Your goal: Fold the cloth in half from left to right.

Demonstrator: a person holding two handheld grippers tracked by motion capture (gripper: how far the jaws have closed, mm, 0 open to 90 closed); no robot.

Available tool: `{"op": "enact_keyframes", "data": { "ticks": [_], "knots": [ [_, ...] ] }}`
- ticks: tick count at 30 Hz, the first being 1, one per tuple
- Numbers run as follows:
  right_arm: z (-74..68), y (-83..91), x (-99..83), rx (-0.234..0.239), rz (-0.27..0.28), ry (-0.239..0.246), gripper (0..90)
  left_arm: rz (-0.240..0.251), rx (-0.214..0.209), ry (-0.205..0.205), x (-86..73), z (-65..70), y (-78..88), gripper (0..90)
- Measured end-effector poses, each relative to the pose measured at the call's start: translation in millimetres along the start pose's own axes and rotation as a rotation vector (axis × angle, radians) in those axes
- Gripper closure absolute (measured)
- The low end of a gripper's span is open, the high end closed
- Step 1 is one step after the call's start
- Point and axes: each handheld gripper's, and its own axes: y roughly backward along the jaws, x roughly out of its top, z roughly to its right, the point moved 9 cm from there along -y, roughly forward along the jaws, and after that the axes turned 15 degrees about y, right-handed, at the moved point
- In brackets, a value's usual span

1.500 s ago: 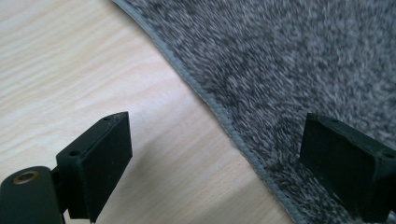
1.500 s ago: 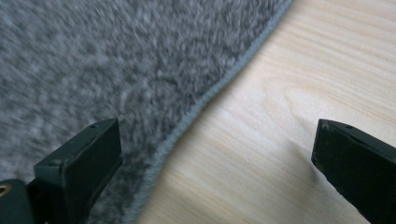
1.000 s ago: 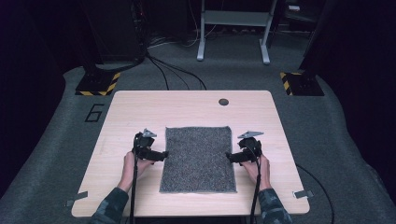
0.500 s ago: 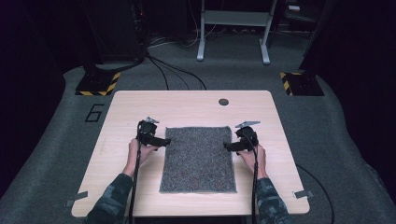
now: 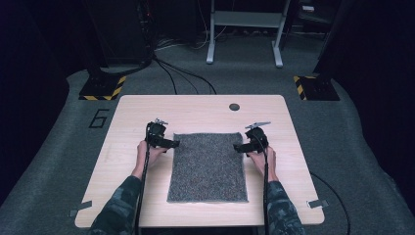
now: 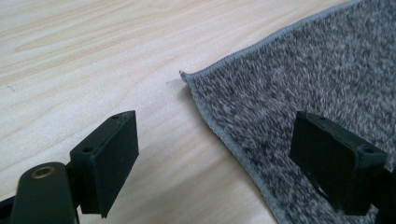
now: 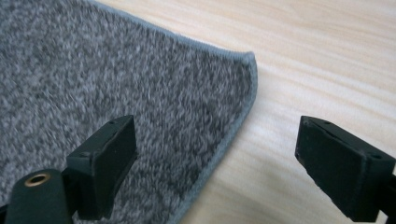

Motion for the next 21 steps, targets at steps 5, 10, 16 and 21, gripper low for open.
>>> {"op": "enact_keyframes", "data": {
  "ticks": [5, 10, 16, 21],
  "knots": [
    [-10.6, 3.7, 7.6, 0.014, -0.001, 0.03, 12.3, 0.003, 0.009, 0.0, 5.8, -1.0, -6.3, 16.1],
    [-41.9, 11.4, 20.5, 0.062, 0.029, 0.086, 11.5, -0.005, -0.005, 0.002, 14.4, 1.4, -13.3, 17.7],
    [-98.6, 21.3, 29.1, 0.128, 0.058, 0.179, 11.5, -0.008, 0.002, 0.009, 21.5, 4.1, -21.5, 24.1],
    [-159.9, 29.9, 33.7, 0.19, 0.09, 0.28, 12.3, -0.011, 0.015, -0.007, 24.1, 3.3, -24.5, 35.0]
  ]
}}
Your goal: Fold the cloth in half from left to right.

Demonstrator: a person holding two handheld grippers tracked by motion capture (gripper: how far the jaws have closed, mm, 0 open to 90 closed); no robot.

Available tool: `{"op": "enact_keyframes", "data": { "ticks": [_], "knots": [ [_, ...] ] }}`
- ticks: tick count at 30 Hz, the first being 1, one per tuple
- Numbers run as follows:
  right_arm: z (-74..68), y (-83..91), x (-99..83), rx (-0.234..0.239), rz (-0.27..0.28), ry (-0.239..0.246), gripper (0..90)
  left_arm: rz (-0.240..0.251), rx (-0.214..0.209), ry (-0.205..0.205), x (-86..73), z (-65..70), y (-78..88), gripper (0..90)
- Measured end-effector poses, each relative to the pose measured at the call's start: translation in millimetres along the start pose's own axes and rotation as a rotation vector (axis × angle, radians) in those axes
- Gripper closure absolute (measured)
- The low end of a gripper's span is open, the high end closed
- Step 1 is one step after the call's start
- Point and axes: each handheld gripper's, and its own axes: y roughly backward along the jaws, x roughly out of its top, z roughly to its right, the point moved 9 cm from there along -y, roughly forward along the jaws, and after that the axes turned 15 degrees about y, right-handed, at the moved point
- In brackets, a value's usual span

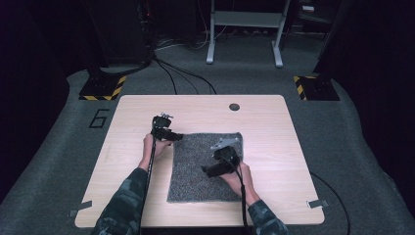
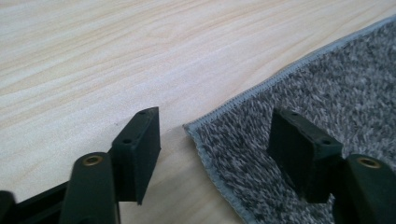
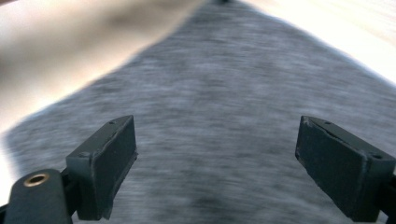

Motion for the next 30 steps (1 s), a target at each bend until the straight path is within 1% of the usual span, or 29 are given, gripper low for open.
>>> {"op": "enact_keyframes", "data": {
  "ticks": [2, 3, 4, 5, 6, 7, 8, 11, 12, 13, 14, 15, 17, 18, 19, 20, 21, 22, 23, 24, 25, 26, 27, 28, 29, 30],
  "knots": [
    [-19.1, -2.8, 4.9, 0.029, -0.004, 0.03, 12.4, 0.001, 0.003, 0.0, -0.5, 0.5, -1.2, 39.5],
    [-29.9, -4.7, 8.2, 0.045, 0.005, 0.041, 12.9, -0.002, 0.01, -0.006, -0.7, -0.3, -1.6, 40.9],
    [-38.9, -7.3, 10.5, 0.052, 0.01, 0.059, 13.1, 0.001, 0.012, -0.001, -0.9, -0.5, -2.4, 43.1],
    [-47.3, -9.8, 11.9, 0.066, 0.012, 0.068, 13.5, -0.003, 0.011, 0.005, -1.5, -0.6, -2.7, 45.1],
    [-55.3, -12.9, 12.5, 0.081, 0.012, 0.074, 13.5, -0.001, 0.016, 0.002, -1.5, -1.5, -3.5, 47.2],
    [-61.7, -16.5, 12.4, 0.086, 0.007, 0.084, 13.9, 0.003, 0.02, 0.004, -1.7, -1.7, -4.4, 49.2],
    [-68.4, -19.6, 12.7, 0.1, 0.01, 0.088, 14.1, 0.002, 0.016, 0.002, -1.9, -1.4, -4.4, 50.9],
    [-83.5, -29.3, 12.6, 0.124, 0.0, 0.108, 14.7, -0.001, 0.017, -0.013, -1.9, -1.8, -4.2, 56.8],
    [-87.9, -32.1, 12.3, 0.128, -0.009, 0.117, 14.8, -0.001, 0.019, -0.019, -2.2, -1.6, -4.1, 58.8],
    [-93.3, -34.9, 13.0, 0.132, -0.013, 0.114, 15.8, 0.0, 0.019, -0.018, -2.5, -0.7, -4.3, 61.6],
    [-97.5, -37.0, 13.1, 0.143, -0.014, 0.139, 16.1, 0.0, 0.019, -0.027, -2.8, -0.2, -4.3, 64.0],
    [-101.4, -39.6, 14.0, 0.141, -0.015, 0.146, 16.4, 0.005, 0.028, -0.032, -3.2, 0.2, -4.5, 66.5],
    [-108.5, -42.7, 15.6, 0.144, -0.015, 0.158, 19.0, 0.0, 0.033, -0.053, -3.4, 0.4, -4.4, 72.1],
    [-111.8, -44.1, 16.7, 0.145, -0.012, 0.171, 20.2, 0.004, 0.032, -0.057, -3.4, 1.1, -4.8, 74.0],
    [-115.4, -45.1, 17.8, 0.142, -0.011, 0.176, 22.5, 0.006, 0.034, -0.06, -3.5, 1.7, -5.1, 75.8],
    [-118.5, -46.6, 18.4, 0.139, -0.011, 0.194, 26.2, 0.008, 0.038, -0.066, -3.7, 2.0, -5.2, 77.3],
    [-121.3, -48.6, 18.1, 0.129, -0.027, 0.204, 31.7, 0.006, 0.039, -0.068, -3.9, 2.3, -5.2, 79.2],
    [-127.2, -49.8, 17.5, 0.133, -0.04, 0.188, 35.4, 0.004, 0.039, -0.072, -4.0, 2.4, -5.2, 80.4],
    [-130.6, -51.5, 17.9, 0.127, -0.043, 0.204, 38.9, 0.001, 0.04, -0.074, -4.4, 3.0, -5.1, 81.7],
    [-135.1, -53.3, 17.8, 0.127, -0.051, 0.207, 41.1, -0.001, 0.042, -0.079, -4.7, 3.7, -5.2, 82.7],
    [-138.1, -54.9, 18.1, 0.131, -0.051, 0.221, 45.1, -0.002, 0.043, -0.086, -4.9, 4.4, -5.3, 83.8],
    [-141.4, -56.4, 17.7, 0.138, -0.054, 0.223, 47.8, 0.0, 0.046, -0.088, -4.9, 4.9, -5.6, 84.8],
    [-143.0, -58.5, 17.4, 0.131, -0.06, 0.233, 49.4, -0.002, 0.048, -0.092, -4.9, 5.4, -5.6, 85.4],
    [-145.1, -59.3, 16.7, 0.138, -0.067, 0.233, 51.3, 0.004, 0.046, -0.094, -4.7, 6.0, -6.2, 85.9],
    [-146.4, -61.0, 16.7, 0.138, -0.065, 0.246, 52.7, 0.005, 0.045, -0.092, -4.8, 6.2, -6.3, 86.8],
    [-147.0, -61.4, 17.8, 0.128, -0.056, 0.244, 53.6, 0.005, 0.043, -0.09, -5.1, 6.7, -6.3, 87.3]
  ]
}}
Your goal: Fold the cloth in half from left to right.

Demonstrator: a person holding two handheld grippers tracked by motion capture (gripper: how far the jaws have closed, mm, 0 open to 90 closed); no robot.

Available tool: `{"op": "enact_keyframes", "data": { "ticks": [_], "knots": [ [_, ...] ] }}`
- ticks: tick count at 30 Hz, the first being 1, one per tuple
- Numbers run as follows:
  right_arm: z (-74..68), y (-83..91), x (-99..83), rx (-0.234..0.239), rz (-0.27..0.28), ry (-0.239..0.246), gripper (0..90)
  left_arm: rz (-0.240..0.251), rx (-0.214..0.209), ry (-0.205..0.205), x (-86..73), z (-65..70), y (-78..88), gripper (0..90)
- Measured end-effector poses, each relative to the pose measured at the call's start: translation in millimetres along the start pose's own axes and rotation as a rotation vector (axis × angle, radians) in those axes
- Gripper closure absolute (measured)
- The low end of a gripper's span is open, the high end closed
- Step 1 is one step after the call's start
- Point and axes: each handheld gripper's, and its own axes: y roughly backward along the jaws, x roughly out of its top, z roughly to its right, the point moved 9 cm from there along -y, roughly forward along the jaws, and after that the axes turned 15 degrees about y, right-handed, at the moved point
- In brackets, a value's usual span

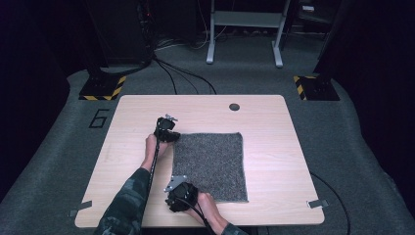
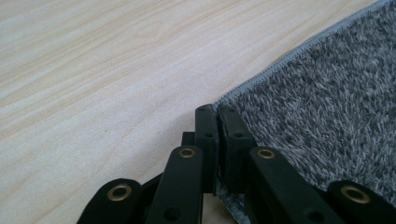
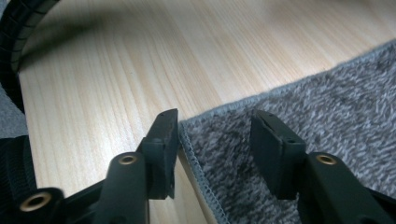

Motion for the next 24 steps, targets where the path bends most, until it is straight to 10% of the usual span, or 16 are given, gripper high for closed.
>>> {"op": "enact_keyframes", "data": {
  "ticks": [12, 24],
  "knots": [
    [-8.0, 0.8, 1.9, 0.001, 0.004, 0.015, 83.5, -0.007, 0.013, -0.026, -0.3, 0.9, 0.3, 88.6],
    [-3.1, 9.0, -3.6, -0.004, 0.028, -0.018, 86.4, 0.017, 0.02, -0.024, 3.1, 1.0, 2.7, 88.9]
  ]
}}
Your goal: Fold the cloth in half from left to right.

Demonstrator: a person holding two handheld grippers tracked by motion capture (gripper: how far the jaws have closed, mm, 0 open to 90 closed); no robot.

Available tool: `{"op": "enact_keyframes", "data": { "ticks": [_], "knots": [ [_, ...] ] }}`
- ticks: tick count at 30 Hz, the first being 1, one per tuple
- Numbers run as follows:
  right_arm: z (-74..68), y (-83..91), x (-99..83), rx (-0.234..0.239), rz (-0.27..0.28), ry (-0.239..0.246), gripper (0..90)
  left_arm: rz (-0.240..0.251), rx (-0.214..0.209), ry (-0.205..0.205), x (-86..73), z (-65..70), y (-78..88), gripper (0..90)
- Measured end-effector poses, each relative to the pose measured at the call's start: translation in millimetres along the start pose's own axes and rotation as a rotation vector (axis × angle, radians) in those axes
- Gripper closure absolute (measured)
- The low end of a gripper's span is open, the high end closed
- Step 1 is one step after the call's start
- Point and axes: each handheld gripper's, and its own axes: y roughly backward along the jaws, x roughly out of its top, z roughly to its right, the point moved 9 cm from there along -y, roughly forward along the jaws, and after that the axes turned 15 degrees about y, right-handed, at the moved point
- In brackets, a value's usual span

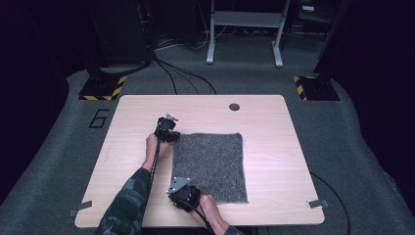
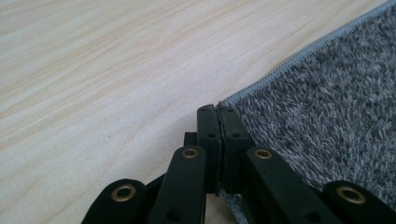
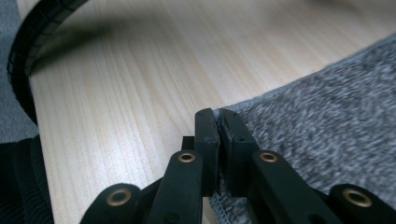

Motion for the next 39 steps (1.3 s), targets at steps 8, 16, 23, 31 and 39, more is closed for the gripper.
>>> {"op": "enact_keyframes", "data": {
  "ticks": [8, 16, 23, 31, 39],
  "knots": [
    [9.5, 11.7, 9.4, -0.044, 0.061, -0.02, 86.6, 0.015, 0.008, 0.001, 9.1, -2.3, 11.1, 89.0],
    [18.9, 29.7, 24.5, -0.079, 0.135, -0.036, 86.7, 0.04, 0.016, -0.017, 23.8, -0.6, 26.0, 89.0],
    [30.9, 47.4, 34.4, -0.117, 0.187, -0.049, 86.9, 0.055, 0.029, -0.046, 39.4, 4.1, 43.9, 89.0],
    [36.1, 61.3, 45.7, -0.135, 0.238, -0.053, 87.0, 0.078, 0.049, -0.08, 59.8, 12.3, 63.6, 89.0],
    [35.1, 69.4, 63.7, -0.139, 0.284, -0.047, 87.0, 0.087, 0.083, -0.104, 75.0, 13.8, 84.5, 89.0]
  ]
}}
